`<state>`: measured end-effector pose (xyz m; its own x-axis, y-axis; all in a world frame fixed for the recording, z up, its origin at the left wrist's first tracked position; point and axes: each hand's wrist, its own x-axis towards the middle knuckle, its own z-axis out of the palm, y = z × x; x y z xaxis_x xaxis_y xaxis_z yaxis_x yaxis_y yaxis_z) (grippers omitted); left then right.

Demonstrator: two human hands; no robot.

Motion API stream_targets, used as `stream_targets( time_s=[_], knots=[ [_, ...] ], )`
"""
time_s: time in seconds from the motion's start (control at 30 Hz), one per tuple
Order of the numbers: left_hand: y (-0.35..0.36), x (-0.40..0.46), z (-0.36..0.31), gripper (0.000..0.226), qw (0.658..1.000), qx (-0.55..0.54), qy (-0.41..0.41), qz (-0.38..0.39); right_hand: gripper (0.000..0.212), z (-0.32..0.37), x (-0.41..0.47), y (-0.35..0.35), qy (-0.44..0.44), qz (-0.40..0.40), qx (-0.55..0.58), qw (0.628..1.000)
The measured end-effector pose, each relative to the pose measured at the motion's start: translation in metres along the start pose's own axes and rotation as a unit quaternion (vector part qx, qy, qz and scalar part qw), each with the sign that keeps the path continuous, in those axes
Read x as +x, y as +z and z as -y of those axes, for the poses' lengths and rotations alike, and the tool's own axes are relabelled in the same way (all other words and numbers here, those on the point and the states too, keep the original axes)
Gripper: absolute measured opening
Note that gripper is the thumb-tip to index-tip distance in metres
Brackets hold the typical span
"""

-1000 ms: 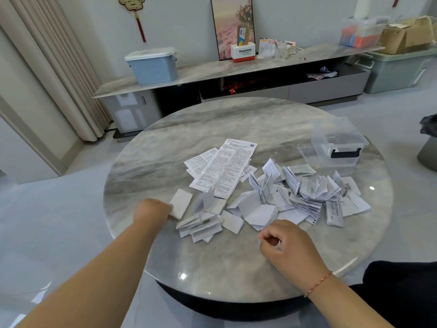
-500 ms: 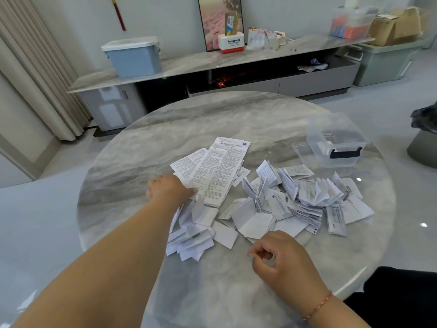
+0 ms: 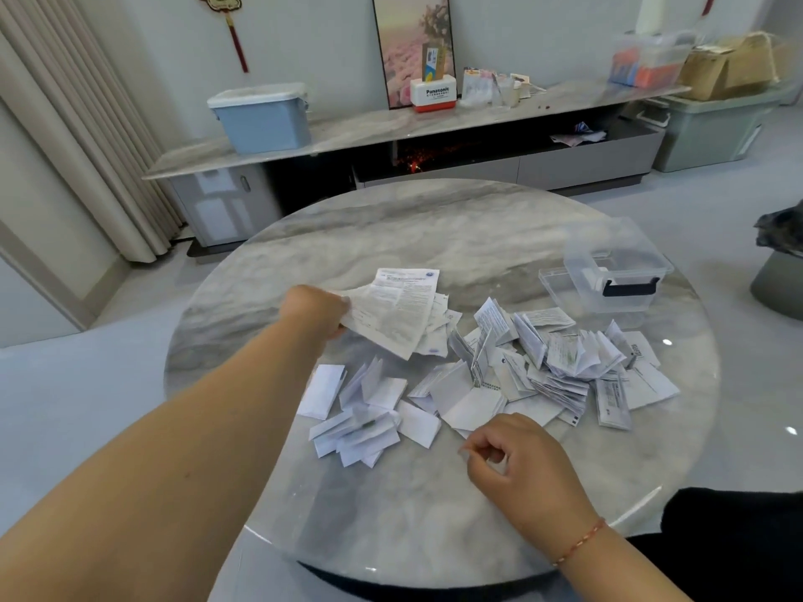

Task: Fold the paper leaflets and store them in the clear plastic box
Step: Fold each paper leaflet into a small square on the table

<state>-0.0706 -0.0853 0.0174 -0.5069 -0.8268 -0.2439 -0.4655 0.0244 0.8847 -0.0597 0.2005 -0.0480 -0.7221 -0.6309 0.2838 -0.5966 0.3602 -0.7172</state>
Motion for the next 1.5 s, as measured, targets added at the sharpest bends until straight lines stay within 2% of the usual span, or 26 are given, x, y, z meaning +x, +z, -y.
stream_targets(
  time_s=[0.03,0.1,0.17,0.27,0.4,0.53,0.6,0.7,0.73,0.77,0.8,0.87,0.93,1.0,1.03,1.07,1.1,1.13,1.17,1.2,1.27,1.3,1.33,1.4,1.43,1.5],
  knots=[
    [-0.005,-0.001,0.001,0.006,0.998,0.061,0.004,-0.011,0.026,0.001,-0.001,-0.001,-0.001,0.000,-0.001,1.000],
    [-0.013,-0.005,0.003,0.020,0.995,0.100,-0.006,-0.023,0.020,0.004,-0.003,-0.003,-0.009,0.000,-0.007,1.000],
    [-0.016,-0.013,-0.001,0.025,0.999,0.000,-0.030,-0.022,0.011,0.004,-0.005,-0.004,-0.014,-0.001,-0.015,1.000],
    [-0.016,-0.046,-0.013,0.017,0.970,-0.228,-0.075,0.028,0.006,0.004,-0.007,-0.011,-0.002,-0.021,-0.007,1.000],
    [-0.027,-0.121,-0.015,0.012,0.940,-0.317,-0.090,0.090,0.043,0.002,-0.004,-0.020,0.022,-0.066,0.047,0.996],
    [-0.040,-0.215,0.013,0.016,0.921,-0.335,-0.137,0.147,0.082,0.003,-0.009,-0.025,-0.015,-0.068,0.064,0.995],
    [-0.043,-0.251,0.028,0.016,0.911,-0.337,-0.175,0.161,0.067,0.002,-0.012,-0.031,-0.069,-0.022,0.062,0.995],
    [-0.044,-0.277,0.045,0.015,0.897,-0.326,-0.239,0.180,0.035,-0.004,-0.014,-0.033,-0.041,0.175,0.066,0.982],
    [-0.045,-0.281,0.048,0.015,0.892,-0.322,-0.255,0.189,0.021,-0.006,-0.017,-0.033,-0.036,0.209,0.054,0.976],
    [-0.045,-0.285,0.050,0.015,0.888,-0.319,-0.265,0.198,0.008,-0.007,-0.021,-0.033,-0.034,0.220,0.035,0.974],
    [-0.045,-0.286,0.053,0.016,0.886,-0.318,-0.270,0.203,0.009,-0.009,-0.025,-0.035,-0.024,0.240,0.020,0.970],
    [-0.042,-0.287,0.058,0.019,0.889,-0.314,-0.268,0.200,0.025,-0.014,-0.034,-0.036,0.057,0.266,0.074,0.959],
    [-0.036,-0.282,0.065,0.026,0.904,-0.297,-0.256,0.169,0.009,-0.013,-0.039,-0.037,0.099,0.237,0.062,0.964],
    [-0.027,-0.275,0.078,0.021,0.940,-0.239,-0.217,0.106,0.017,-0.011,-0.040,-0.035,0.134,0.231,0.043,0.963],
    [-0.023,-0.271,0.091,0.015,0.969,-0.173,-0.162,0.071,0.022,-0.007,-0.041,-0.032,0.153,0.229,0.036,0.961],
    [-0.020,-0.268,0.104,0.009,0.993,-0.082,-0.077,0.039,0.030,-0.007,-0.042,-0.029,0.159,0.229,0.017,0.960],
    [-0.017,-0.265,0.117,0.007,0.999,0.019,0.033,0.024,0.037,-0.005,-0.042,-0.026,0.159,0.223,-0.003,0.962],
    [-0.015,-0.263,0.129,0.014,0.980,0.123,0.152,0.032,0.045,-0.002,-0.042,-0.025,0.163,0.214,-0.019,0.963],
    [-0.012,-0.260,0.139,0.025,0.936,0.225,0.264,0.055,0.053,-0.001,-0.042,-0.024,0.165,0.198,-0.034,0.966],
    [-0.011,-0.256,0.147,0.041,0.881,0.316,0.340,0.093,0.059,0.000,-0.042,-0.023,0.169,0.183,-0.043,0.968],
    [-0.005,-0.246,0.162,0.077,0.795,0.420,0.417,0.131,0.067,-0.001,-0.043,-0.018,0.187,0.168,-0.052,0.966],
    [-0.001,-0.240,0.170,0.087,0.765,0.450,0.443,0.126,0.069,0.001,-0.044,-0.018,0.183,0.164,-0.058,0.968],
    [0.002,-0.236,0.174,0.089,0.749,0.458,0.464,0.119,0.071,0.001,-0.045,-0.019,0.171,0.159,-0.069,0.970],
    [0.001,-0.226,0.176,0.079,0.742,0.435,0.497,0.116,0.076,0.004,-0.044,-0.027,0.106,0.153,-0.087,0.979],
    [-0.001,-0.222,0.177,0.072,0.756,0.403,0.502,0.118,0.079,0.005,-0.043,-0.034,0.058,0.174,-0.084,0.979],
    [-0.008,-0.216,0.176,0.052,0.801,0.338,0.480,0.117,0.085,0.006,-0.042,-0.048,-0.006,0.276,-0.042,0.960]
  ],
)
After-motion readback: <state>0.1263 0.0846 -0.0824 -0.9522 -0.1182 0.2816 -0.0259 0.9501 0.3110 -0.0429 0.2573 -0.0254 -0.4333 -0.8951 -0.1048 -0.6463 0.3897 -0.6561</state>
